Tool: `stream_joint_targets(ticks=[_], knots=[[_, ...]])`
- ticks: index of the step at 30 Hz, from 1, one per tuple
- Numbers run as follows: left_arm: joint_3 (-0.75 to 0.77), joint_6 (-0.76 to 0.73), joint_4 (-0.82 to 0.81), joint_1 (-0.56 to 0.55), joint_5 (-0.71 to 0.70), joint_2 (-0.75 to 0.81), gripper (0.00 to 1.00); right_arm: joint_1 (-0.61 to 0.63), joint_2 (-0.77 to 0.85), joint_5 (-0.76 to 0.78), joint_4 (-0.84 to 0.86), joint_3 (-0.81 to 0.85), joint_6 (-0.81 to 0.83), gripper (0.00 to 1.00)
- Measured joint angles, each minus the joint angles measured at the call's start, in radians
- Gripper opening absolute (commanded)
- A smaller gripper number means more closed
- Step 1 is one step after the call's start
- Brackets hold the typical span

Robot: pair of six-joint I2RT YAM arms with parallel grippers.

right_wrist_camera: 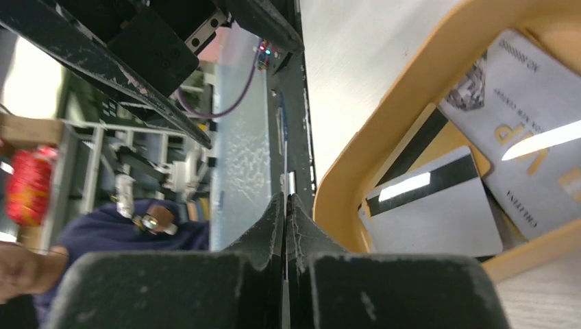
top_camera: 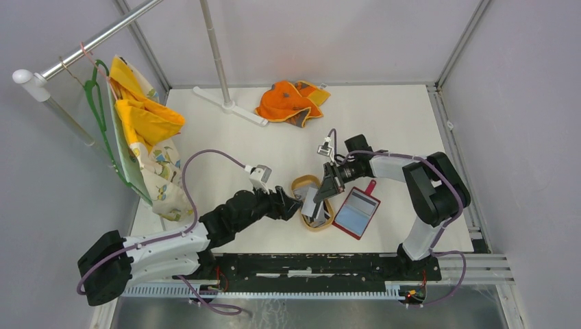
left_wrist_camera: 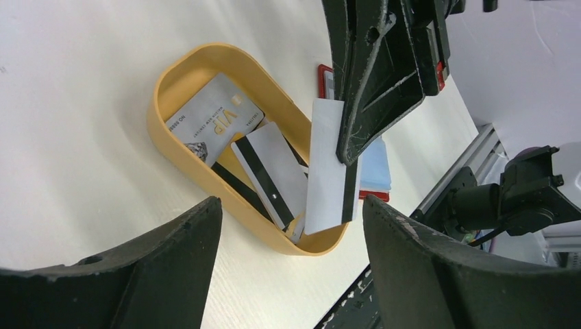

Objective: Put the credit cards into the card holder
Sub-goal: Pick up the credit card from the storage box.

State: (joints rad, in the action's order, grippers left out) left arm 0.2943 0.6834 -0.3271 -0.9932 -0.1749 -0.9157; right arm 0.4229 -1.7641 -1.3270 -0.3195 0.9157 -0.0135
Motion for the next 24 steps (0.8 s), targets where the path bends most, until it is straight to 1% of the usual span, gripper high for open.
stream_joint_targets(ticks=[2, 5, 7, 10, 12, 18, 24], knots=[[0.005, 0.001, -0.012, 0.014, 0.027, -0.016, 0.76, -0.014, 0.002, -0.021, 0.114, -0.047, -0.136, 0.00], [0.019, 0.003, -0.020, 0.029, 0.065, -0.037, 0.71, -0.020, 0.002, -0.033, 0.211, -0.062, -0.263, 0.00], [0.032, 0.008, -0.022, 0.035, 0.084, -0.048, 0.68, -0.019, 0.004, -0.040, 0.259, -0.062, -0.320, 0.00], [0.053, 0.022, -0.021, 0.043, 0.108, -0.066, 0.59, -0.019, 0.004, -0.045, 0.327, -0.066, -0.412, 0.00], [0.064, 0.032, -0.020, 0.054, 0.126, -0.079, 0.55, -0.019, 0.004, -0.048, 0.374, -0.077, -0.470, 0.00], [0.076, 0.082, -0.008, 0.109, 0.167, -0.101, 0.54, -0.019, 0.004, -0.053, 0.441, -0.106, -0.595, 0.01], [0.087, 0.133, -0.013, 0.141, 0.232, -0.111, 0.52, -0.019, 0.005, -0.071, 0.464, -0.108, -0.645, 0.01]])
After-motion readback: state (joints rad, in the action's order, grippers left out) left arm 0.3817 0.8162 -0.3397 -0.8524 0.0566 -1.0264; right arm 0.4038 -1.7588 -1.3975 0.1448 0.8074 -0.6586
